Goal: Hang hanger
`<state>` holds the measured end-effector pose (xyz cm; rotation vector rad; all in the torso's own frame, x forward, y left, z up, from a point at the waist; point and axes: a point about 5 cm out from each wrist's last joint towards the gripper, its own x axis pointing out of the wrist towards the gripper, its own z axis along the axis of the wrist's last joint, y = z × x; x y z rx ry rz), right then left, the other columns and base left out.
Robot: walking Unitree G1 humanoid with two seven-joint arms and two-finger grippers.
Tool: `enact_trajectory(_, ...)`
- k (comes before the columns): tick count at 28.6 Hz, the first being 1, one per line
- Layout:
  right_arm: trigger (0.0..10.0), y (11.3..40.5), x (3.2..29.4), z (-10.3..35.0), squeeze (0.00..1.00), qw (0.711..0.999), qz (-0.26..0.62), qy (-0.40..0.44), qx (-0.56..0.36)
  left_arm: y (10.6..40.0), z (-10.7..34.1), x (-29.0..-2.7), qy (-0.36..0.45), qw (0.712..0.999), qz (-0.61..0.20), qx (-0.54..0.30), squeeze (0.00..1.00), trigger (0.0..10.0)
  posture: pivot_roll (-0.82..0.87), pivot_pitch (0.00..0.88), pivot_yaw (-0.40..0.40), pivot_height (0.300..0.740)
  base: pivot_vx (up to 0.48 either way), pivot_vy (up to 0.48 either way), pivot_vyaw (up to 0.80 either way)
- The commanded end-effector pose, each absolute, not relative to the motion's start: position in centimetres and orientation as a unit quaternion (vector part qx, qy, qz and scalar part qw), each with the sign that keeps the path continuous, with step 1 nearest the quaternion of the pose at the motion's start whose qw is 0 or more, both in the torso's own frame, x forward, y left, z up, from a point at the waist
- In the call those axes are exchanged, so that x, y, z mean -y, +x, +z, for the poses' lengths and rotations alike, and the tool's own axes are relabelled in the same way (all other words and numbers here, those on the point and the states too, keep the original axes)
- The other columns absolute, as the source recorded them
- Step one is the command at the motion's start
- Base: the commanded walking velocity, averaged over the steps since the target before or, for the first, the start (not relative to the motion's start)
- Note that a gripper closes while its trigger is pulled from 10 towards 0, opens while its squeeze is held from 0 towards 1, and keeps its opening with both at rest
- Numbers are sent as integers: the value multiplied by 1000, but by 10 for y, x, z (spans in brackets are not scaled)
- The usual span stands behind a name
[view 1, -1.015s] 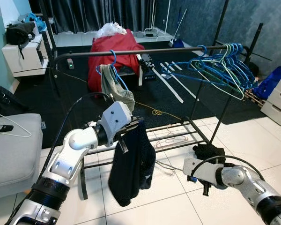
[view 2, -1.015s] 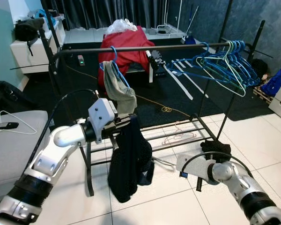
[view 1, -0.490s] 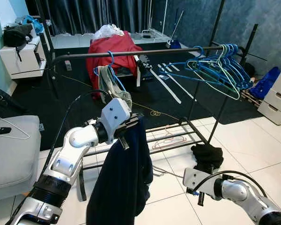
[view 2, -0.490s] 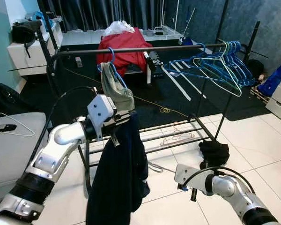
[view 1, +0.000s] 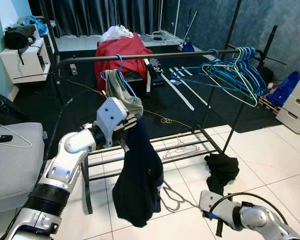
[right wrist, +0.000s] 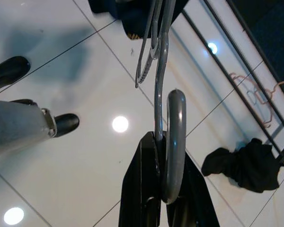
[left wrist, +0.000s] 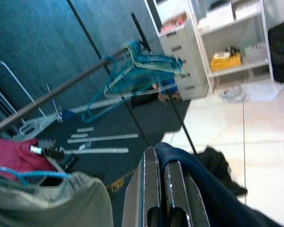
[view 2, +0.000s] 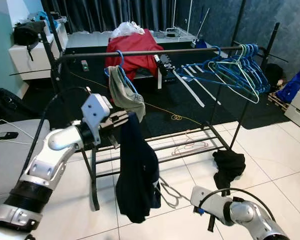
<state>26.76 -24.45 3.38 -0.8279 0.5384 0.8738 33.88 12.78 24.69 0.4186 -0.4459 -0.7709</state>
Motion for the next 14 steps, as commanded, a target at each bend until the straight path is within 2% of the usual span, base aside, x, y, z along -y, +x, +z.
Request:
enact_trajectory(1,10000,264,245,30,0,790,409,-376,-262,337,263,-130,201,875,-366,245,0,0,-97,59,-30,740,0,0,0)
enact_trajectory(6,10000,263,248,26,0,797,393,-359,-286,337,264,-131,200,875,-364,247,0,0,-97,59,-30,740,0,0,0)
enact_trajectory(9,10000,259,248,16,0,818,364,-278,-347,337,266,-130,196,875,-366,251,0,0,-98,62,-28,740,0,0,0)
enact_trajectory(11,10000,259,248,16,0,818,364,-278,-347,337,266,-130,196,875,-366,251,0,0,-98,62,-28,740,0,0,0)
enact_trajectory(12,10000,261,245,15,0,840,341,-223,-359,334,268,-127,188,871,-374,258,0,0,-96,62,-25,740,0,0,0)
enact_trajectory(14,10000,261,245,15,0,840,341,-223,-359,334,268,-127,188,871,-374,258,0,0,-96,62,-25,740,0,0,0)
